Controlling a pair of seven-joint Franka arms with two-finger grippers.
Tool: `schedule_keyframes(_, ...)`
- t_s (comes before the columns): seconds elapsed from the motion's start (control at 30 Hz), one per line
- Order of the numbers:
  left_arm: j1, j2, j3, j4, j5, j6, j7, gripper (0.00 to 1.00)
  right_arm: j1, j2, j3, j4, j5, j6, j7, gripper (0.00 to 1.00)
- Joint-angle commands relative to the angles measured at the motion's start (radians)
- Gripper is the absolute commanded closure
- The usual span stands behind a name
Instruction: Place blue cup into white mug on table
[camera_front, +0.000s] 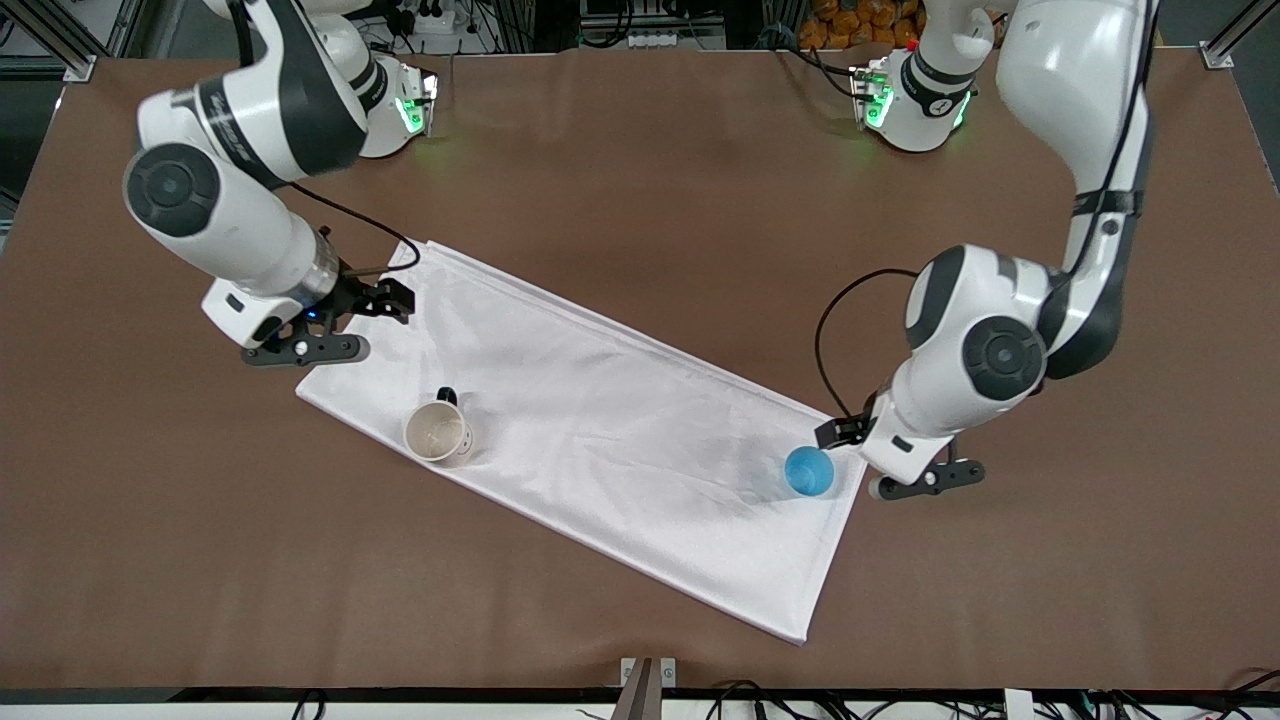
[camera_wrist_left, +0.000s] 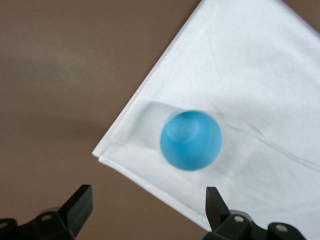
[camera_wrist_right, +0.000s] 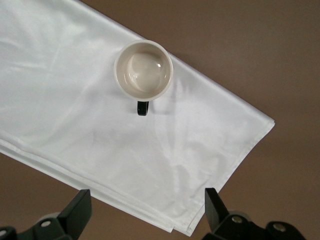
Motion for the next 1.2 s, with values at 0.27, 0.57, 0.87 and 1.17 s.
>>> schedule_keyframes(0.27, 0.008, 0.081, 0.002, 0.034, -0.02, 0.096, -0.023, 0.0, -0.016, 0.038, 0.028, -0.223, -0.02, 0.299, 0.077, 0.0)
schedule_keyframes(0.57, 0.008, 0.119, 0.002, 0.033, -0.02, 0.139, -0.023, 0.0, -0.008, 0.157, 0.028, -0.227, -0.029, 0.458, 0.102, 0.05)
schedule_keyframes(0.87, 0.004, 0.15, 0.002, 0.031, -0.02, 0.148, -0.023, 0.0, 0.004, 0.239, 0.025, -0.217, -0.051, 0.549, 0.11, 0.11)
schedule_keyframes(1.17, 0.002, 0.158, 0.002, 0.03, -0.02, 0.152, -0.048, 1.0, 0.028, 0.297, 0.012, -0.154, -0.083, 0.552, 0.171, 0.25)
